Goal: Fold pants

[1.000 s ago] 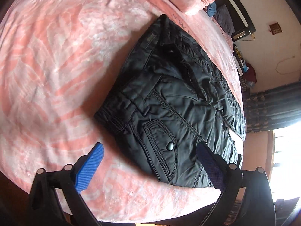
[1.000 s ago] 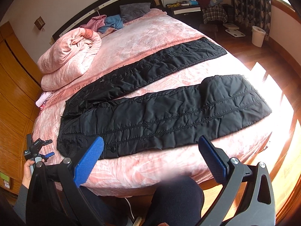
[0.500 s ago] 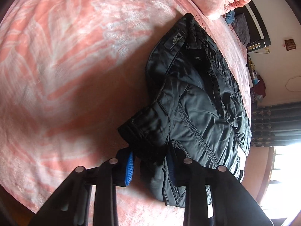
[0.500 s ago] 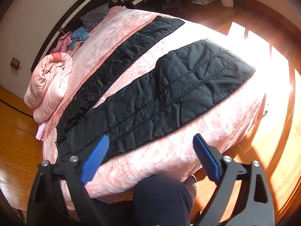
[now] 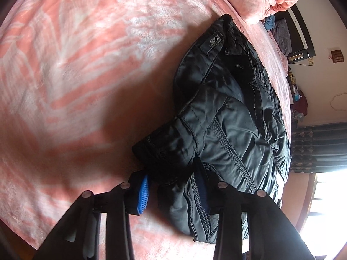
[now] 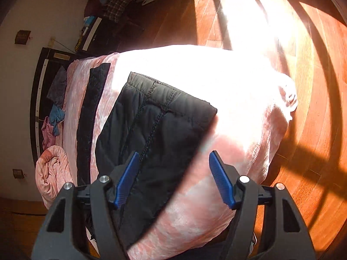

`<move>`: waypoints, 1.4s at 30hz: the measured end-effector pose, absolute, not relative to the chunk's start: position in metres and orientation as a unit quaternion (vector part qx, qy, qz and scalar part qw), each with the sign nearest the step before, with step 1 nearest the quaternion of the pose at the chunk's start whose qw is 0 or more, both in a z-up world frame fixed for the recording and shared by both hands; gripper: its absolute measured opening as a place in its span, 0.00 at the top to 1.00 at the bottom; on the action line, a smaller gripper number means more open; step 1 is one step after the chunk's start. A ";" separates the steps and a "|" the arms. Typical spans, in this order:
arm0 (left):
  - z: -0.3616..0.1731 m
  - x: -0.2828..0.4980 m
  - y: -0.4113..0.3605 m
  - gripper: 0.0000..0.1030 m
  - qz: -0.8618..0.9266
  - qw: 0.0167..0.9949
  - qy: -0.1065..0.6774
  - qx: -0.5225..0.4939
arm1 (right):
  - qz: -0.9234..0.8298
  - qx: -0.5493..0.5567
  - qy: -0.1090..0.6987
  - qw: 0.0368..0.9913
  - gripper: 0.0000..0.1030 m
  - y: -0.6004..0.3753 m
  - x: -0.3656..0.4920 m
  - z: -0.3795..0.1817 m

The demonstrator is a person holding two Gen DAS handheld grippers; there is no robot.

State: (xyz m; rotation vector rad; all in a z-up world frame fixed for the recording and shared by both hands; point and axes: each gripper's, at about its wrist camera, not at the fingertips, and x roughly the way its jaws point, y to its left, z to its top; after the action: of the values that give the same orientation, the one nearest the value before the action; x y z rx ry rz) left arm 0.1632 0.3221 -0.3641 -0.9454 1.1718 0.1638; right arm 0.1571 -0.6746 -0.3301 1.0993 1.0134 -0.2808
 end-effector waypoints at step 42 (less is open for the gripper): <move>-0.262 0.226 0.417 0.04 0.121 0.813 0.477 -0.313 | -0.077 0.222 0.597 0.767 0.46 -0.570 0.193 -0.309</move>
State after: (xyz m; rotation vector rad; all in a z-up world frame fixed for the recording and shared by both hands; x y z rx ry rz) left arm 0.2260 0.4168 -0.2625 -0.6681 1.0179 0.2575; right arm 0.1932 -0.5700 -0.3093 0.4811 1.2958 -0.1667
